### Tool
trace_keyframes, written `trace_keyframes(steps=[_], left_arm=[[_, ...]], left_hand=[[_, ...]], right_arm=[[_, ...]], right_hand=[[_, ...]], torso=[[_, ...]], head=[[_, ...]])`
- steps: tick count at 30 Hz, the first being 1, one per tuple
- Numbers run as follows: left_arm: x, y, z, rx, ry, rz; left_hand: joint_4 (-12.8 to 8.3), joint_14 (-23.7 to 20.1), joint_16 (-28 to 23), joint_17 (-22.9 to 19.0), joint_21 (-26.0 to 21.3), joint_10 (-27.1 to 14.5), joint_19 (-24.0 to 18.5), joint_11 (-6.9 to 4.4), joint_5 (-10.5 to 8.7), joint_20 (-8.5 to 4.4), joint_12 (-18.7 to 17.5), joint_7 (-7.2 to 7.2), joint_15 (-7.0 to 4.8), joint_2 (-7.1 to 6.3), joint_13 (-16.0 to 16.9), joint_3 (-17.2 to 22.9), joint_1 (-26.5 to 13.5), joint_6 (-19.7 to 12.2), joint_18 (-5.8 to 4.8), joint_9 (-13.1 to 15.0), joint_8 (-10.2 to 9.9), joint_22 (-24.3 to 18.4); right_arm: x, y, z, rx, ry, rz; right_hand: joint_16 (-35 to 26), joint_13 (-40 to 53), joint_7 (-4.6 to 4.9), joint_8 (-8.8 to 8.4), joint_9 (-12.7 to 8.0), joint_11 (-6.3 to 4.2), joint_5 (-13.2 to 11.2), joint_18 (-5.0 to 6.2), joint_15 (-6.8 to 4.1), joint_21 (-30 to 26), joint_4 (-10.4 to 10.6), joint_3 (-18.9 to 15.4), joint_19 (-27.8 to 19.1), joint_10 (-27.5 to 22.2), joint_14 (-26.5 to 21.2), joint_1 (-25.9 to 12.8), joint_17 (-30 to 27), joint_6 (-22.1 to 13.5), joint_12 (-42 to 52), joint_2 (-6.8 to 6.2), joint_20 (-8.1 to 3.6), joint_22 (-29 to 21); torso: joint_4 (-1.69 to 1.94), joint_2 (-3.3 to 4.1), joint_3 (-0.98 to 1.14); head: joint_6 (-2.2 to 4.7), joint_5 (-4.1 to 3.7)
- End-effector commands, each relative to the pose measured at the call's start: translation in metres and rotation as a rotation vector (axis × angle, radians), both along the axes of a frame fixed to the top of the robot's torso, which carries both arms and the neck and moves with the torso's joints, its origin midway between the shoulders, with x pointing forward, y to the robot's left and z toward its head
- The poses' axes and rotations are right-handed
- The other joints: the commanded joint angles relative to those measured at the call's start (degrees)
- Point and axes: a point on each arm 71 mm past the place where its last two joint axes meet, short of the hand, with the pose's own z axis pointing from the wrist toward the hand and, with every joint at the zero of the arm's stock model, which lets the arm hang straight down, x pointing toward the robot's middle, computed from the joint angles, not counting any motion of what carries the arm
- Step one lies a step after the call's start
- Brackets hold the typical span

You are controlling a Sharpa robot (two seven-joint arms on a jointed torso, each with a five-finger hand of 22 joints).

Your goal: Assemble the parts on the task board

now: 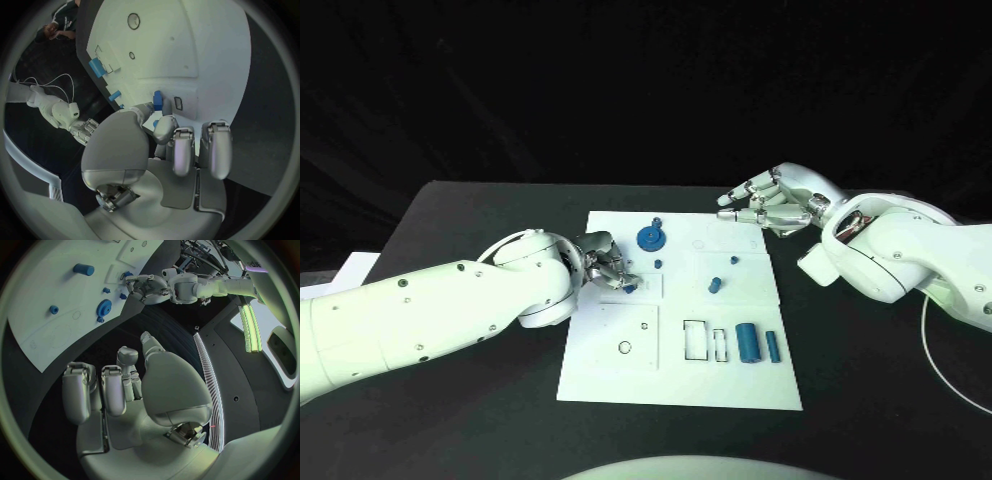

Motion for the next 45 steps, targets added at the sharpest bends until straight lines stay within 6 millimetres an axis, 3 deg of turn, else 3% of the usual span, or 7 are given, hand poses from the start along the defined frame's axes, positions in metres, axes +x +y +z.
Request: trace_keyframes(steps=[1,13,32,45], left_arm=[[0.0,0.001,0.001,-0.078,-0.001,0.036],[-0.001,0.009,0.003,-0.235,-0.062,0.134],[-0.01,0.006,-0.002,-0.176,-0.248,0.069],[-0.018,0.0,-0.012,-0.134,-0.273,0.026]], left_hand=[[-7.51,6.11,0.17,15.09,0.26,0.34,4.04,-0.09,0.35,-0.4,0.36,-0.33,-0.39,0.78,0.1,7.54,0.78,0.76,-0.87,0.14,-0.09,11.36],[-7.62,6.11,0.17,15.09,0.57,0.54,4.26,-0.02,0.3,-0.39,0.52,-0.24,-0.36,1.04,0.28,7.78,0.79,0.84,-0.98,0.21,-0.05,11.82],[-7.98,6.11,0.17,15.09,1.17,0.81,4.7,-0.01,0.07,-0.37,0.71,-0.21,-0.33,0.9,0.51,7.91,0.88,0.93,-1.21,0.29,-0.04,12.7],[-8.11,6.11,0.17,15.09,1.3,1.06,4.8,-0.01,-0.15,-0.36,0.93,-0.24,-0.32,0.69,0.75,7.96,0.75,1.13,-1.26,0.36,0.01,12.9]], right_arm=[[0.0,0.001,0.0,0.002,0.0,0.015],[0.0,0.0,-0.001,0.002,0.002,0.013],[0.0,-0.002,-0.003,0.003,0.006,0.007],[0.0,-0.002,-0.004,0.004,0.009,0.006]], right_hand=[[-0.31,-0.09,-0.09,0.16,0.09,-0.38,0.21,0.56,-0.06,-0.33,0.02,-0.38,-0.32,-0.14,3.85,-0.21,5.82,0.43,-0.12,0.38,0.09,0.03],[-0.31,-0.09,-0.09,0.16,0.09,-0.38,0.21,0.56,-0.06,-0.33,0.02,-0.38,-0.32,-0.14,3.85,-0.21,5.82,0.43,-0.12,0.38,0.09,0.03],[-0.34,-0.05,-0.09,0.16,0.09,-0.38,0.27,0.56,-0.06,-0.34,0.07,-0.46,-0.32,-0.1,3.84,-0.25,5.78,0.43,-0.03,0.4,0.09,0.02],[-0.33,-0.08,-0.09,0.15,0.09,-0.38,0.33,0.56,-0.06,-0.33,0.14,-0.54,-0.31,-0.12,3.85,-0.3,5.8,0.44,-0.05,0.44,0.09,0.04]], torso=[[0.03,0.0,0.02],[0.09,-0.05,0.04],[0.03,-0.02,0.04],[-0.01,0.03,0.02]], head=[[0.0,0.03],[0.01,0.03],[-0.34,0.46],[-0.38,0.75]])
